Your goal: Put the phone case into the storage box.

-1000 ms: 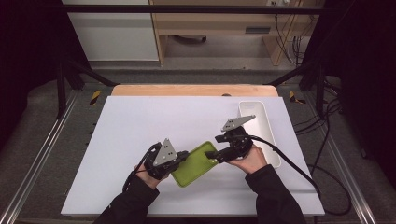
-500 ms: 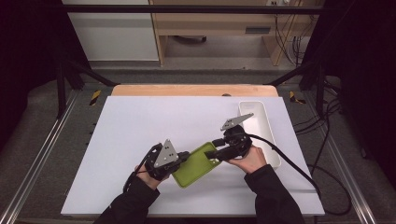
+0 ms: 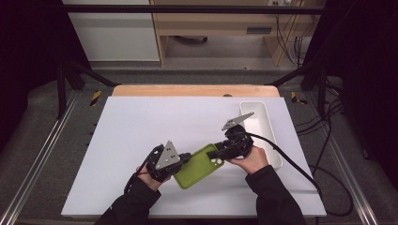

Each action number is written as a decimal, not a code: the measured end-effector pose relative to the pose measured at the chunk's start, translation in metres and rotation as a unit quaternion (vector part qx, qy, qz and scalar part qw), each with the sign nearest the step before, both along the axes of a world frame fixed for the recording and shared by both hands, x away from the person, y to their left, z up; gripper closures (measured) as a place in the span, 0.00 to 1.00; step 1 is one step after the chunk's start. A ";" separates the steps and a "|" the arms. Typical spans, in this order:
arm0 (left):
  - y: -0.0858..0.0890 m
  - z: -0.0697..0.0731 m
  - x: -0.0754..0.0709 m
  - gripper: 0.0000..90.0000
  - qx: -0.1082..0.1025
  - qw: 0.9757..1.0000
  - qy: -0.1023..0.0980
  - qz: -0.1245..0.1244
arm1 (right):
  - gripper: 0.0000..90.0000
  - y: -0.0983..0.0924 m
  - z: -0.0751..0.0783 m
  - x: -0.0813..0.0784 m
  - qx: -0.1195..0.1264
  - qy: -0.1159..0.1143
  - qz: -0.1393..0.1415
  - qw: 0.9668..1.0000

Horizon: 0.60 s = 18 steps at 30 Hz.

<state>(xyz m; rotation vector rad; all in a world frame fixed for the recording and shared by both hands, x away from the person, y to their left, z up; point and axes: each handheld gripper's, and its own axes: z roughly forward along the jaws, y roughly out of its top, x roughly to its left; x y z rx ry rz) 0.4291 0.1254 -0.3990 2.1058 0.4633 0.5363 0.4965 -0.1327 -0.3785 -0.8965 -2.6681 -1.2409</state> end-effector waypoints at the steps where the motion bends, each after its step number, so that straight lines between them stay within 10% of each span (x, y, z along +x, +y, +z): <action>1: 0.000 0.000 0.000 0.97 0.000 1.000 0.000 0.000 | 0.63 0.000 0.000 0.000 0.000 -0.001 0.001 1.000; 18: -0.001 -0.001 -0.001 0.97 0.008 1.000 -0.006 -0.005 | 0.78 -0.005 0.004 0.002 -0.004 0.013 -0.004 1.000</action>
